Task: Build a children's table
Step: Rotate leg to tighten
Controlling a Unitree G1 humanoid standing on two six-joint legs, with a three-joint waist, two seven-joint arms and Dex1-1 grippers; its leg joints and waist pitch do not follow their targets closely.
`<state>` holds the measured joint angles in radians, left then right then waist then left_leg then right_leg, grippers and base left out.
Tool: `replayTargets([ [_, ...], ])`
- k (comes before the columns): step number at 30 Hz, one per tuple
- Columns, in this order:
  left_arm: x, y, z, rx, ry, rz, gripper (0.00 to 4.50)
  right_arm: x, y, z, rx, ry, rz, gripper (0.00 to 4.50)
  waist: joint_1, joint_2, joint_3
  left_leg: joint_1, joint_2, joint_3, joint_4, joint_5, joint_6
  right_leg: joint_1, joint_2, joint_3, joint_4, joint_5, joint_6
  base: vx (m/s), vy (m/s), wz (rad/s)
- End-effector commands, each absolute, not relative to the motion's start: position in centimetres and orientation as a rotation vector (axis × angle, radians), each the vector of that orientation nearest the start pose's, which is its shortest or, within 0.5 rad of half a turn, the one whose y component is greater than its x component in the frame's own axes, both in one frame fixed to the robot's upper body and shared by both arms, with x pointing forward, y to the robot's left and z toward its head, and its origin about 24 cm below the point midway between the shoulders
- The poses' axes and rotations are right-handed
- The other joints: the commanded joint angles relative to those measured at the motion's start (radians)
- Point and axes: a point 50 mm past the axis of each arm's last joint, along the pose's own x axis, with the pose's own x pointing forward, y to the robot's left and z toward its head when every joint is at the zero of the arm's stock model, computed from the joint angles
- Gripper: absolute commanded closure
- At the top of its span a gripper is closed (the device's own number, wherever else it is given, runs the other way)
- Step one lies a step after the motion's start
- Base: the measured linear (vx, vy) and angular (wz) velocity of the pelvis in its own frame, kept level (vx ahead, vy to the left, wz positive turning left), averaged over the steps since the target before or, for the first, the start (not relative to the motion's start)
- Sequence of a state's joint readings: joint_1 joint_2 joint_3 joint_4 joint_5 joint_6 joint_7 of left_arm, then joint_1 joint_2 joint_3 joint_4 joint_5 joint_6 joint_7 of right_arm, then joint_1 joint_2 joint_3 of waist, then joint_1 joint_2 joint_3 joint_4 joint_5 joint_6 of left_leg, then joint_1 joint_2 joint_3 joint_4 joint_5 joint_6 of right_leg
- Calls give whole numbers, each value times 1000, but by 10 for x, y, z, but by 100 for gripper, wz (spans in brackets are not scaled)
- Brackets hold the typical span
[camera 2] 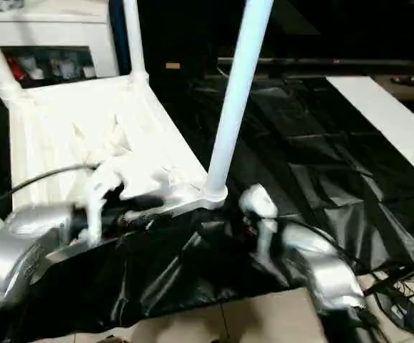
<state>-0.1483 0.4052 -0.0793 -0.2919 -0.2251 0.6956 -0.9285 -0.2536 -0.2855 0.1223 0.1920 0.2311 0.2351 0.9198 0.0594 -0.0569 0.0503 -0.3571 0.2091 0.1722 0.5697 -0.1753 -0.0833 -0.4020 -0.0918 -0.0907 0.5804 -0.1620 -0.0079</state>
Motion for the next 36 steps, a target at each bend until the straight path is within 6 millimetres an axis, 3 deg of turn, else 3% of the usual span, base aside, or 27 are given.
replayTargets([
  [1, 241, 143, 86, 104, 370, -1022, 193, 281, -131, 41, -5, 269, 993, 146, -3, 5, -50, 3, 23, -3, -74, -294, 10, 41, -41, 45, -72, -390, -135, 0, 0, 0],
  [5, 241, 142, 83, 104, 342, -936, 165, 296, -119, 34, -34, 300, 920, 146, -2, 7, -54, 9, 23, 0, -69, -281, -2, 38, -42, 48, -69, -358, -139, 0, 0, 0],
  [9, 236, 139, 74, 89, 345, -884, 142, 312, -108, 29, -62, 304, 849, 146, -11, 2, -56, -5, 23, -2, -71, -251, -3, 45, -43, 47, -58, -301, -157, 0, 0, 0],
  [10, 235, 138, 72, 76, 348, -867, 135, 316, -107, 29, -62, 300, 825, 146, -11, 5, -57, 0, 23, -1, -69, -256, -7, 43, -43, 48, -60, -318, -151, 0, 0, 0],
  [13, 226, 138, 65, 47, 345, -830, 110, 329, -102, 28, -72, 291, 736, 146, -15, -2, -59, 2, 23, 1, -66, -250, -7, 41, -42, 49, -54, -295, -158, 0, 0, 0],
  [14, 222, 140, 64, 38, 347, -833, 103, 334, -101, 29, -77, 285, 697, 146, -19, -12, -59, 0, 22, 2, -64, -247, -3, 41, -39, 49, -54, -285, -155, 0, 0, 0],
  [19, 212, 149, 66, 31, 347, -852, 71, 348, -102, 33, -85, 261, 595, 146, -22, -8, -56, 5, 23, 1, -66, -283, -14, 36, -36, 48, -53, -297, -147, 0, 0, 0],
  [20, 207, 154, 68, 20, 347, -880, 55, 352, -102, 36, -79, 252, 571, 146, -22, -17, -55, 5, 23, 1, -66, -303, -16, 34, -37, 48, -54, -316, -142, 0, 0, 0],
  [22, 198, 162, 73, 16, 370, -955, 41, 358, -101, 40, -69, 239, 548, 146, -23, -11, -53, 6, 22, -1, -66, -337, -23, 30, -39, 49, -53, -359, -135, 0, 0, 0],
  [26, 183, 175, 77, 8, 440, -1063, 12, 360, -99, 40, -71, 231, 547, 146, -26, -8, -49, 10, 20, -1, -66, -376, -35, 22, -33, 50, -50, -359, -135, 0, 0, 0],
  [31, 177, 198, 88, -83, 464, -1091, 1, 358, -99, 36, -71, 228, 553, 146, -28, -3, -49, 7, 19, -3, -68, -387, -48, 26, -31, 54, -45, -340, -146, 0, 0, 0],
  [33, 176, 203, 90, -94, 468, -1093, 1, 358, -99, 35, -71, 228, 553, 146, -31, -7, -46, 7, 17, -2, -66, -406, -46, 24, -31, 54, -47, -374, -139, 0, 0, 0],
  [36, 169, 230, 98, -111, 537, -1084, 1, 355, -103, 31, -76, 227, 560, 146, -28, -4, -43, 12, 15, -4, -64, -436, -45, 16, -32, 55, -55, -443, -122, 0, 0, 0],
])
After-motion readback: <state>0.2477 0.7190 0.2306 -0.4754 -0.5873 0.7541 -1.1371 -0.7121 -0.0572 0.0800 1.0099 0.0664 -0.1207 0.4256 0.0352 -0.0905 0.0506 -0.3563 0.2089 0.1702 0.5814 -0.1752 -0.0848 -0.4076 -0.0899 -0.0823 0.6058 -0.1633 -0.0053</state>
